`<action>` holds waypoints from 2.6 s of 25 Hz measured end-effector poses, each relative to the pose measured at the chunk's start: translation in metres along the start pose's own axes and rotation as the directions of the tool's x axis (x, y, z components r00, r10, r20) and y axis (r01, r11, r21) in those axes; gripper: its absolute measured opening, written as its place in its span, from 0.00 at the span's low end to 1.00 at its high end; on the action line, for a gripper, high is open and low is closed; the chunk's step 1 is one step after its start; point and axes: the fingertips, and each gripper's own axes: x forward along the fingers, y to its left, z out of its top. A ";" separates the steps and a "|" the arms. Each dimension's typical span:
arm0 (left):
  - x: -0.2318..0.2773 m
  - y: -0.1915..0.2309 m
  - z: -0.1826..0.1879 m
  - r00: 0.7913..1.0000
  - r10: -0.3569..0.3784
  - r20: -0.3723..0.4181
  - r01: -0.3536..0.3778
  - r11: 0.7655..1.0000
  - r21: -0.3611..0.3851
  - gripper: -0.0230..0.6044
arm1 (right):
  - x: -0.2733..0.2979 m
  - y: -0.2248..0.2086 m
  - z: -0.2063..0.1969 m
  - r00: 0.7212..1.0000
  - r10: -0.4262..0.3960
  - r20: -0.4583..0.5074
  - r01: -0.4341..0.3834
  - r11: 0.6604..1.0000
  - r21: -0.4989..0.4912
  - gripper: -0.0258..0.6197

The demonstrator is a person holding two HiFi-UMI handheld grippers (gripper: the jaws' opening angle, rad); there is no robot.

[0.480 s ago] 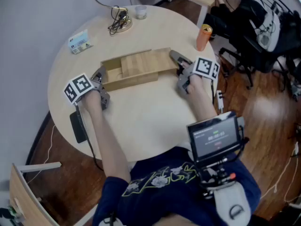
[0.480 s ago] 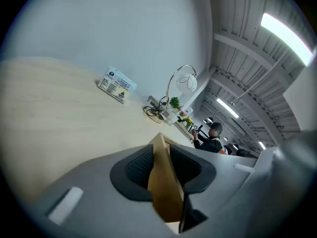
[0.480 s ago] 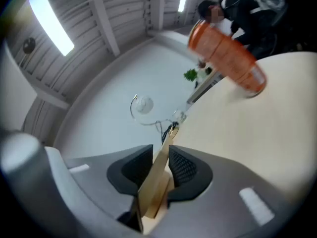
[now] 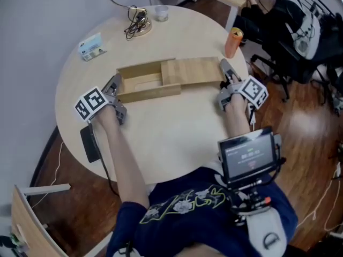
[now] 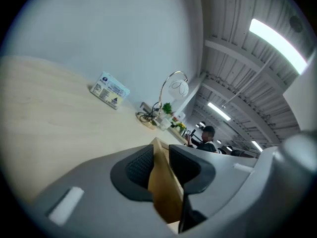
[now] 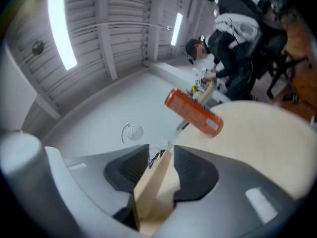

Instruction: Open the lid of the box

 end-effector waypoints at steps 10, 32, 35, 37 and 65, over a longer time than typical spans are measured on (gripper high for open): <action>-0.109 -0.102 -0.046 0.907 -0.402 0.125 0.283 0.803 0.524 0.06 | -0.061 0.192 -0.123 0.675 0.592 -0.440 -0.737 0.516 -0.436 0.07; -0.101 -0.125 -0.153 0.864 -0.382 -0.327 0.502 0.613 0.610 0.04 | -0.055 0.205 -0.258 0.449 0.402 -0.798 -0.876 0.376 -0.303 0.03; -0.102 -0.125 -0.153 0.864 -0.382 -0.328 0.502 0.612 0.611 0.04 | -0.056 0.205 -0.258 0.450 0.403 -0.797 -0.875 0.376 -0.304 0.03; -0.102 -0.126 -0.152 0.864 -0.385 -0.325 0.502 0.614 0.609 0.04 | -0.055 0.206 -0.258 0.451 0.404 -0.796 -0.875 0.375 -0.305 0.03; -0.102 -0.124 -0.150 0.871 -0.367 -0.328 0.491 0.614 0.617 0.04 | -0.061 0.206 -0.260 0.421 0.409 -0.810 -0.890 0.358 -0.282 0.03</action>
